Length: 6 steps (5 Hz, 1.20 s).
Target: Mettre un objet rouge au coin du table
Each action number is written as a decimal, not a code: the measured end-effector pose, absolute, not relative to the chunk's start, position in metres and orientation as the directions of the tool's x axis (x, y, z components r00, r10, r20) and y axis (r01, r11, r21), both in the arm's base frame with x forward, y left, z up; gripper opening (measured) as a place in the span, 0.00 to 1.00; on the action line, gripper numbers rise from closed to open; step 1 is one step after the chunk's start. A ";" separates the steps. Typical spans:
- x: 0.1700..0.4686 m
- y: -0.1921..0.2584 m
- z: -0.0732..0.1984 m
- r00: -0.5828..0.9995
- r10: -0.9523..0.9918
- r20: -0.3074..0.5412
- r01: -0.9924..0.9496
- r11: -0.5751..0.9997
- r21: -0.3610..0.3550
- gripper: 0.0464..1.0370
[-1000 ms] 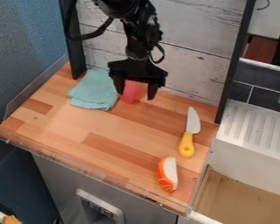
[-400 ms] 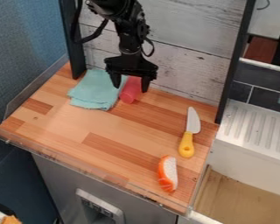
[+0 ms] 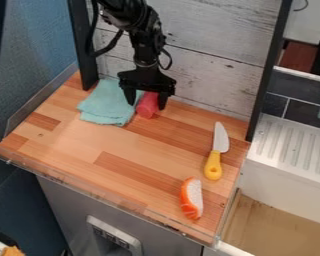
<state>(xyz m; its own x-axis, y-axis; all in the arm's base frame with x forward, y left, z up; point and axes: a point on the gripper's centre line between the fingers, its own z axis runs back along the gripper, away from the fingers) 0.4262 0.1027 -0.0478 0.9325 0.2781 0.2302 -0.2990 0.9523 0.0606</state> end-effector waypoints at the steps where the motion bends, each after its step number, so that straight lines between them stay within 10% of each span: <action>1: 0.429 0.104 -0.049 0.924 0.286 0.253 -0.310 0.949 0.061 0.65; 4: 0.417 0.095 -0.049 0.913 0.347 0.216 -0.347 0.937 -0.039 0.63; 6: 0.388 0.098 -0.001 0.836 0.456 0.306 -0.465 0.884 -0.047 0.63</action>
